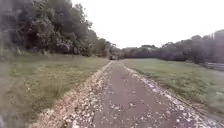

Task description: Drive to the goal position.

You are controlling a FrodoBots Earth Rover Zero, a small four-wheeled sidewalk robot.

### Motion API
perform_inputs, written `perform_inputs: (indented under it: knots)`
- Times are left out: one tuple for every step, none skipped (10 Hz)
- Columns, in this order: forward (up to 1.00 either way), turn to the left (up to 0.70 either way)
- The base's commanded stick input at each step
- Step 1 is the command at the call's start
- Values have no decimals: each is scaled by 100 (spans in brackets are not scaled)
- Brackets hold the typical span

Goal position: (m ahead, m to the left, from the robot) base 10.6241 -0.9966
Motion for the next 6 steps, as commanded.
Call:
perform_inputs:
  knots:
    - [70, 0]
    - [70, 0]
    - [70, 0]
    - [70, 0]
    - [70, 0]
    - [70, 0]
